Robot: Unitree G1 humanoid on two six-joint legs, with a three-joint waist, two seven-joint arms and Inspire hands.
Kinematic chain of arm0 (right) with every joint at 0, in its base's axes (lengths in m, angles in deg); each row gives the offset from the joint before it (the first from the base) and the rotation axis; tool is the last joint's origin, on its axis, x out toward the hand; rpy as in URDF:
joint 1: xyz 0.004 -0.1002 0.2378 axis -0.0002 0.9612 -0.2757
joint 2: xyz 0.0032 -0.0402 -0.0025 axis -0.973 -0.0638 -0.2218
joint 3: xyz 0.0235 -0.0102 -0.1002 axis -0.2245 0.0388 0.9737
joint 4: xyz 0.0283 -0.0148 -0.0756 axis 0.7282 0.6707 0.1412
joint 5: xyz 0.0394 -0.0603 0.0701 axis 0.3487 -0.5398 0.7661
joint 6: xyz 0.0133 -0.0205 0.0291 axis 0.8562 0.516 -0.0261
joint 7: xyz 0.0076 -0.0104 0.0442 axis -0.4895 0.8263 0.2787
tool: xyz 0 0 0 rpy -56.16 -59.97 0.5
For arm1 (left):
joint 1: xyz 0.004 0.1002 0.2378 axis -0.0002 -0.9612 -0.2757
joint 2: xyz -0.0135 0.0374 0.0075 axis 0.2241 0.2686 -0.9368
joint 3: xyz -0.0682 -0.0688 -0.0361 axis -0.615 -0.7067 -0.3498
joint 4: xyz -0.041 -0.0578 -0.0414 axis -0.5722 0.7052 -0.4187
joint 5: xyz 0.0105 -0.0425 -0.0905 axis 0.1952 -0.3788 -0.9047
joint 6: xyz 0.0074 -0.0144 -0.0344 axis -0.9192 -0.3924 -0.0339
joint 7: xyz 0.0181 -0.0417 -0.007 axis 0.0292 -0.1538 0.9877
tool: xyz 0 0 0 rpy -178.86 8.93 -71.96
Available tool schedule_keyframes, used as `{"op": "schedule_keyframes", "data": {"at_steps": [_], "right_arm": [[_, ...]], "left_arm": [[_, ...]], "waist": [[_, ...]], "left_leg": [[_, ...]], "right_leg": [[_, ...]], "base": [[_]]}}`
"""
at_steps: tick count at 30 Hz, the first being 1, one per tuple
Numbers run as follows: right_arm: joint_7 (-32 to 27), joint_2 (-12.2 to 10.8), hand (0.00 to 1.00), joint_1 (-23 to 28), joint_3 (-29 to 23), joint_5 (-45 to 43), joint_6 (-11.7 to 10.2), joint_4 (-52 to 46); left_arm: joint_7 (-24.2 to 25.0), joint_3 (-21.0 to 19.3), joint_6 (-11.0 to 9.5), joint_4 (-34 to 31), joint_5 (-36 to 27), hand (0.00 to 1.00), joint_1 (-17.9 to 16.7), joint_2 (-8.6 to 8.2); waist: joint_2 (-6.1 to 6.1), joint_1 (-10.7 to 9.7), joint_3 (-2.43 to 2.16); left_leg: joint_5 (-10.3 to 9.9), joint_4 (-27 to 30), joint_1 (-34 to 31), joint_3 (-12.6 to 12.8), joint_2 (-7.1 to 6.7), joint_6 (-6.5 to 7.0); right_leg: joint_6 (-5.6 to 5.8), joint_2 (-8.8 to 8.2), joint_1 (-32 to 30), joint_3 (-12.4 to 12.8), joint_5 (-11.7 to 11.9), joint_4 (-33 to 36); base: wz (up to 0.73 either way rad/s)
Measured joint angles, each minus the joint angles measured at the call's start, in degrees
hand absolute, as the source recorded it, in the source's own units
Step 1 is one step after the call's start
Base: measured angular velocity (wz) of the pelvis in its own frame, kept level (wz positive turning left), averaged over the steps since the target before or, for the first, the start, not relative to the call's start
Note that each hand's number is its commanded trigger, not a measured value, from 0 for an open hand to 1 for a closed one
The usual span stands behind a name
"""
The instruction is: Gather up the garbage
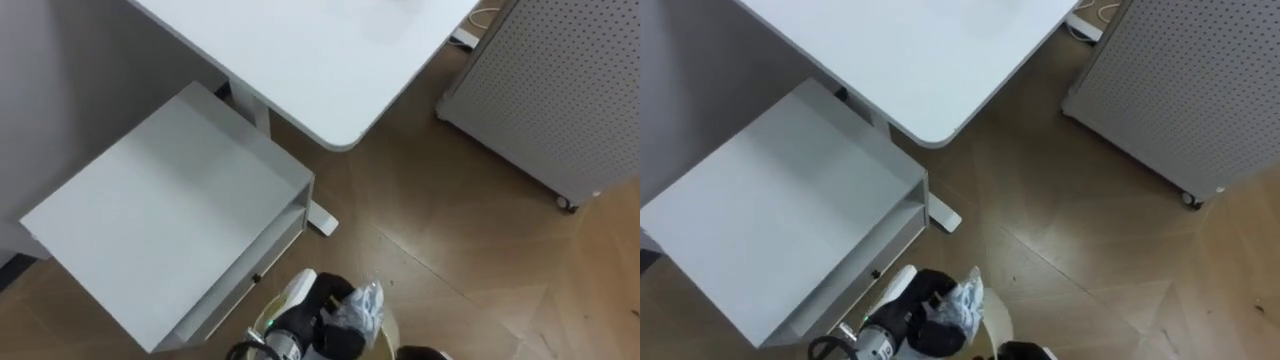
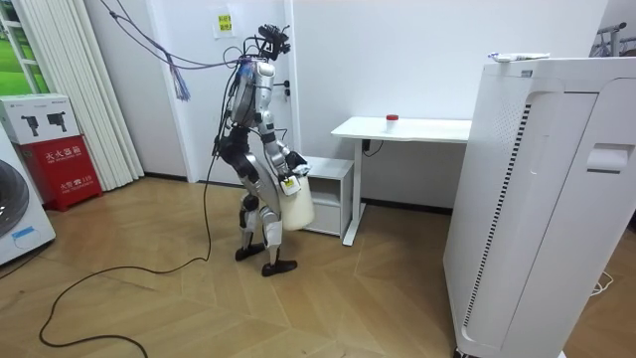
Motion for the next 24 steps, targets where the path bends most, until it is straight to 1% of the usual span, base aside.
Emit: {"op": "schedule_keyframes", "data": {"at_steps": [1,3,6,8,9,11,13,15,17,19,20,21,22,23,24], "right_arm": [[0.0,0.0,1.0,0.2,0.0,-0.2,0.0,-0.4],[0.0,0.0,1.0,0.2,0.0,-0.8,0.0,-0.4],[-0.4,0.1,1.0,0.1,-0.1,-3.3,0.1,-0.3],[-0.3,0.3,1.0,0.2,-0.1,-4.4,0.1,-0.3],[-0.3,0.3,1.0,0.5,0.1,-4.5,0.1,-0.3],[-0.3,0.6,1.0,0.9,0.2,-4.4,0.1,-0.3],[-0.2,0.8,1.0,1.7,0.8,-4.5,0.1,-0.3],[-0.2,0.8,1.0,1.9,1.1,-4.4,0.1,-0.1],[0.0,0.9,1.0,2.0,1.4,-4.3,0.1,0.1],[0.4,0.8,1.0,2.0,1.4,-4.1,0.1,0.3],[0.5,0.7,1.0,2.0,1.4,-4.1,0.1,0.3],[0.7,0.7,1.0,2.1,1.4,-4.1,0.1,0.3],[0.9,0.8,1.0,2.2,1.4,-4.1,0.1,0.3],[0.9,0.8,1.0,2.3,1.4,-4.1,0.1,0.3],[1.0,0.8,1.0,2.4,1.4,-4.1,0.1,0.3]], "left_arm": [[0.8,0.9,-0.1,-0.1,0.0,1.0,-0.1,0.0],[1.7,1.3,-0.1,-0.3,0.0,1.0,-0.2,0.03],[2.3,1.4,-0.1,-0.3,0.0,1.0,-0.4,0.06],[2.4,1.7,-0.1,-0.4,0.0,1.0,-0.7,0.05],[2.4,2.3,-0.1,-0.4,0.1,1.0,-0.7,0.05],[2.2,3.5,-0.1,-0.4,0.1,1.0,-1.0,0.07],[2.0,4.3,-0.1,-0.4,0.1,1.0,-2.0,0.07],[2.0,4.8,-0.2,-0.4,0.2,1.0,-2.4,0.15],[1.9,5.6,-0.7,-0.3,0.2,1.0,-2.7,0.6],[1.9,5.8,-1.7,-0.3,0.3,1.0,-3.0,1.13],[1.9,5.8,-1.9,-0.3,0.3,0.96,-3.1,1.26],[2.0,5.8,-2.2,-0.3,0.2,0.64,-3.2,1.41],[2.0,5.8,-2.4,-0.3,0.2,0.24,-3.4,1.46],[2.0,5.8,-2.5,-0.2,0.3,0.0,-3.5,1.45],[2.0,5.8,-2.7,-0.1,0.2,0.0,-3.7,1.49]], "waist": [[-0.35,0.4,-0.23],[-0.78,1.0,-0.51],[-0.84,1.4,-0.58],[-0.79,1.5,-0.62],[-0.76,1.9,-0.63],[-0.36,2.4,-0.88],[0.21,2.7,-1.41],[0.32,2.7,-1.48],[0.31,2.7,-1.48],[0.32,2.8,-1.47],[0.31,2.8,-1.47],[0.3,3.0,-1.46],[0.29,3.5,-1.45],[0.3,3.8,-1.45],[0.34,4.2,-1.42]], "left_leg": [[0.0,0.2,0.0,0.1,0.02,0.0],[0.0,0.4,0.0,0.1,0.04,0.0],[0.0,0.7,0.0,0.1,0.02,0.02],[0.0,0.8,0.0,0.1,0.11,0.04],[0.0,0.8,0.0,0.1,0.19,0.05],[0.0,0.8,-0.1,0.0,0.35,0.04],[0.0,0.9,-0.1,0.1,0.35,0.04],[0.0,1.0,0.0,0.1,0.23,0.04],[0.0,1.2,0.0,0.2,0.24,0.04],[0.0,1.2,0.1,0.2,0.24,0.06],[0.0,1.2,0.1,0.2,0.23,0.07],[0.0,1.2,0.3,0.3,0.19,0.08],[0.0,1.1,0.5,0.7,0.2,0.1],[-0.1,1.1,0.6,0.9,0.2,0.13],[-0.1,1.0,0.6,1.1,0.21,0.17]], "right_leg": [[0.01,0.0,0.0,0.0,0.0,0.1],[0.01,-0.05,0.1,0.0,0.0,0.3],[0.03,-0.14,0.1,0.0,0.0,0.7],[-0.08,-0.1,0.0,-0.1,0.1,0.8],[-0.23,-0.04,0.0,-0.1,0.2,0.8],[-0.38,0.04,0.0,-0.3,0.4,0.7],[-0.45,0.11,0.0,-0.3,0.4,0.8],[-0.49,0.11,0.0,-0.2,0.4,1.0],[-0.49,0.09,0.0,-0.1,0.4,1.3],[-0.45,0.03,0.1,0.2,0.4,1.5],[-0.42,0.03,0.1,0.3,0.5,1.6],[-0.34,0.03,0.1,0.5,0.5,1.7],[-0.31,0.07,0.1,0.8,0.7,1.7],[-0.3,0.1,0.1,1.0,0.7,1.7],[-0.27,0.1,0.1,1.1,0.7,1.6]], "base": [[0.0],[0.03],[0.03],[0.0],[0.0],[0.0],[0.0],[0.0],[0.0],[0.0],[-0.04],[-0.08],[-0.11],[-0.13],[-0.07]]}}
